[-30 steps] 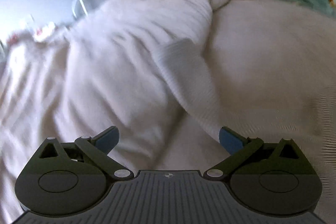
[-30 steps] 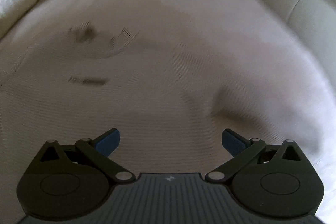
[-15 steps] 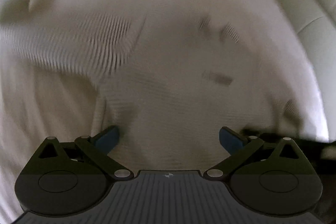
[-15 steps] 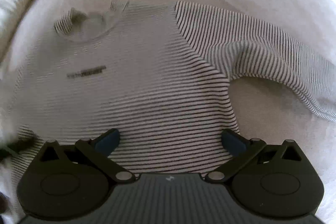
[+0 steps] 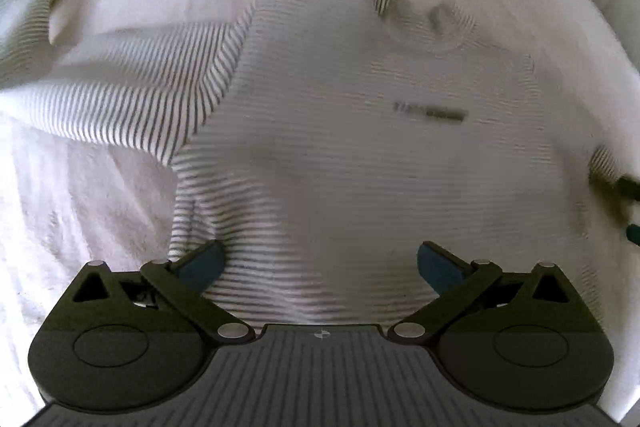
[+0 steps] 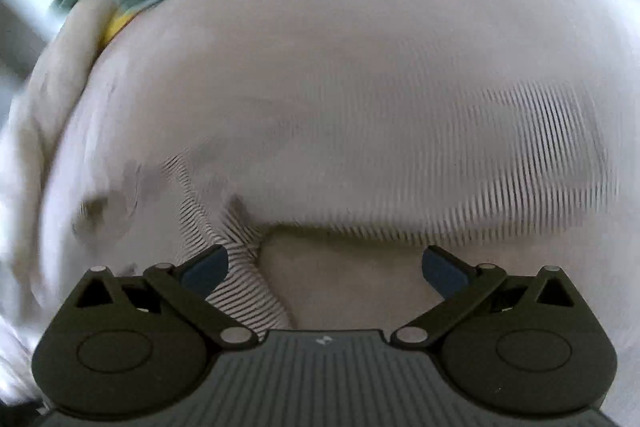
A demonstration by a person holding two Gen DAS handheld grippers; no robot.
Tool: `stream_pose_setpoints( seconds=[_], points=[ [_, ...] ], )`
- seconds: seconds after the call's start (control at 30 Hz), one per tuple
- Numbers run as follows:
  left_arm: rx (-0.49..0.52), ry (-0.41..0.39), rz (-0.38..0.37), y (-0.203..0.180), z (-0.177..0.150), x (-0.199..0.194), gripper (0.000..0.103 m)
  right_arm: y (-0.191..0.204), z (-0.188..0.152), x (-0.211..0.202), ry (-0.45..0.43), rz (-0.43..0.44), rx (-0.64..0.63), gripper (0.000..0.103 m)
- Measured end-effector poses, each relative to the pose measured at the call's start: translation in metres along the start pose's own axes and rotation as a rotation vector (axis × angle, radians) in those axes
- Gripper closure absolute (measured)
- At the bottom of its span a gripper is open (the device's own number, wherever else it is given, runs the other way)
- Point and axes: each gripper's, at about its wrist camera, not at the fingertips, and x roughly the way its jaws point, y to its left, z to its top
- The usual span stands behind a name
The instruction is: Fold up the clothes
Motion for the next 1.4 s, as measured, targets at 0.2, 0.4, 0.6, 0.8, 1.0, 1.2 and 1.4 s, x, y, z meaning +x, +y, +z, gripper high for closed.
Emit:
stream_pose_setpoints(
  seconds=[0.2, 0.4, 0.6, 0.8, 1.0, 1.2, 1.4],
  points=[
    [-0.105, -0.251, 0.194, 0.050, 0.038, -0.036, 0.000, 0.082, 0.019, -0.016, -0.097, 0.080, -0.460, 0.000],
    [-0.489, -0.216, 0.068, 0.134, 0.039, -0.030, 0.000, 0.191, 0.024, 0.006, -0.061, 0.314, -0.757, 0.000],
    [-0.450, -0.370, 0.227, 0.162, 0.040, -0.029, 0.000, 0.260, -0.021, 0.032, -0.076, 0.312, -1.048, 0.000],
    [-0.421, -0.367, 0.209, 0.190, 0.046, -0.027, 0.000, 0.245, -0.045, 0.069, 0.033, 0.159, -0.847, 0.000],
    [-0.443, -0.365, 0.235, 0.202, 0.055, -0.024, 0.027, 0.234, -0.035, 0.050, 0.024, 0.071, -0.613, 0.000],
    [-0.373, -0.432, 0.309, 0.191, 0.067, -0.044, 0.088, 0.254, 0.002, 0.003, -0.101, 0.120, -0.634, 0.000],
    [-0.245, -0.685, 0.431, 0.193, 0.039, -0.123, 0.091, 0.264, 0.000, -0.004, -0.191, 0.143, -0.633, 0.000]
  ],
)
